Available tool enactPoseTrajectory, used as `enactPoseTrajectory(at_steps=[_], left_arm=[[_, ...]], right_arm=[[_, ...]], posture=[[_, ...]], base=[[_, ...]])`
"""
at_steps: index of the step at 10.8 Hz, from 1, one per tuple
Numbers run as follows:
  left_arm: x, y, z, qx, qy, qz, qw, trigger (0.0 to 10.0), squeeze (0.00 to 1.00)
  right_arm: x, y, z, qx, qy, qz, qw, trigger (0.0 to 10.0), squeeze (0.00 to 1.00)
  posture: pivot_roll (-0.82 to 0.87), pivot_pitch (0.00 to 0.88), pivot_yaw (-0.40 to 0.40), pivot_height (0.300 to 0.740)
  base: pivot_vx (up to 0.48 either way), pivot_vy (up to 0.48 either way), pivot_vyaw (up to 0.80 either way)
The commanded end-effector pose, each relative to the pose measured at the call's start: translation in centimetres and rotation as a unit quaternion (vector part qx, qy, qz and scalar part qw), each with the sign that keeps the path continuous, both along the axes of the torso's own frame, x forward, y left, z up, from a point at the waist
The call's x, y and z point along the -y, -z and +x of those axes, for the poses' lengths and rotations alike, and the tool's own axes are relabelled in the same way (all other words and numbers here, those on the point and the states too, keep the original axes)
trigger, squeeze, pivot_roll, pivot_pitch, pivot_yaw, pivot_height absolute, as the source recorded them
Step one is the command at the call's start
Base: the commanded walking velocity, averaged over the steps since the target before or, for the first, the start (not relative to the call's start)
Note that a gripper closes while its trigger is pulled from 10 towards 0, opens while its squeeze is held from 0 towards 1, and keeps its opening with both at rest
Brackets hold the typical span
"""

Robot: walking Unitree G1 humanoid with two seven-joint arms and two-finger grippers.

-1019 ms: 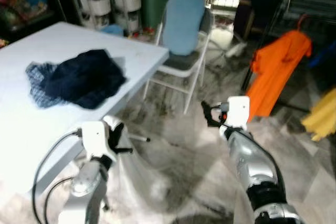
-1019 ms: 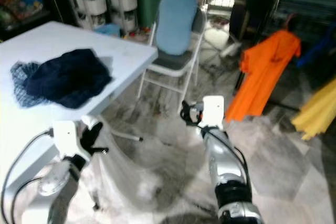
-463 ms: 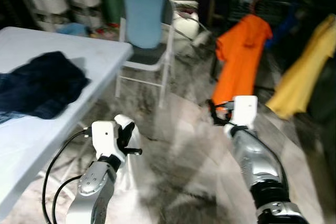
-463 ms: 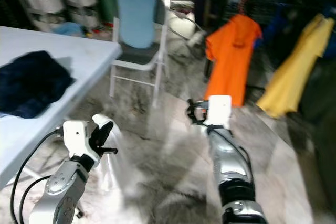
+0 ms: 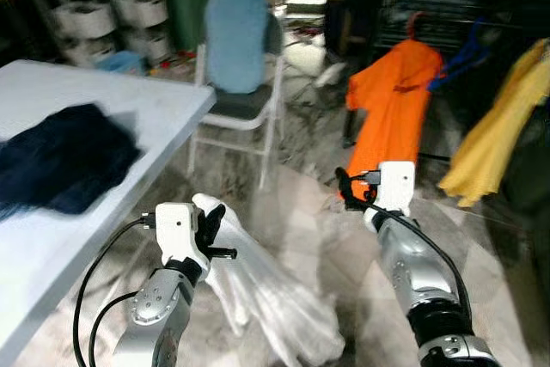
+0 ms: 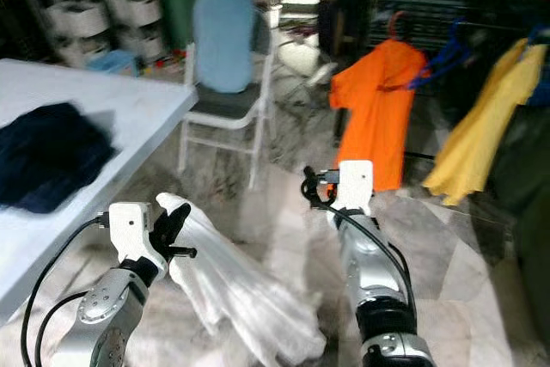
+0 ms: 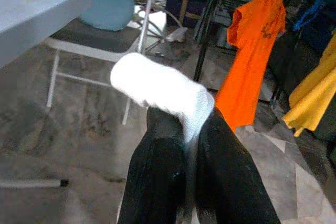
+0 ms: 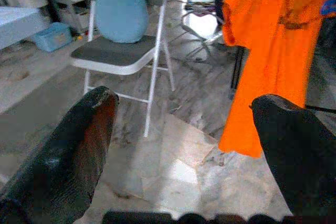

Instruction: Hang hanger

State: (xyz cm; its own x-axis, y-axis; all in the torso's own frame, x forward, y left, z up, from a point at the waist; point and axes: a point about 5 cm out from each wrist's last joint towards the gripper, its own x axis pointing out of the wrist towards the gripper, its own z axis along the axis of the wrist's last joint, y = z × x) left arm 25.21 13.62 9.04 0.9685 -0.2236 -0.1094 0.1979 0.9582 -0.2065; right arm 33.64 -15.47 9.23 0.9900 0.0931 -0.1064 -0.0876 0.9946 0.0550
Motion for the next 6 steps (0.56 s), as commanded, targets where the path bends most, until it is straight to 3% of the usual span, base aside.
enactPoseTrajectory(at_steps=[1, 6], left_arm=[[-0.33, -0.75, 0.4, 0.02, -0.003, 0.005, 1.0, 10.0, 0.0], [-0.29, -0.51, 0.17, 0.016, -0.003, 0.008, 1.0, 10.0, 0.0]], right_arm=[[-0.04, -0.38, 0.2, 0.008, 0.0, -0.002, 1.0, 10.0, 0.0], [-0.69, -0.06, 0.11, 0.005, -0.011, 0.0, 1.0, 10.0, 0.0]], posture=[[0.01, 0.0, 0.028, 0.74], [0.03, 0.0, 0.019, 0.74]], base=[[0.315, 0.0, -0.63], [0.311, 0.0, -0.47]])
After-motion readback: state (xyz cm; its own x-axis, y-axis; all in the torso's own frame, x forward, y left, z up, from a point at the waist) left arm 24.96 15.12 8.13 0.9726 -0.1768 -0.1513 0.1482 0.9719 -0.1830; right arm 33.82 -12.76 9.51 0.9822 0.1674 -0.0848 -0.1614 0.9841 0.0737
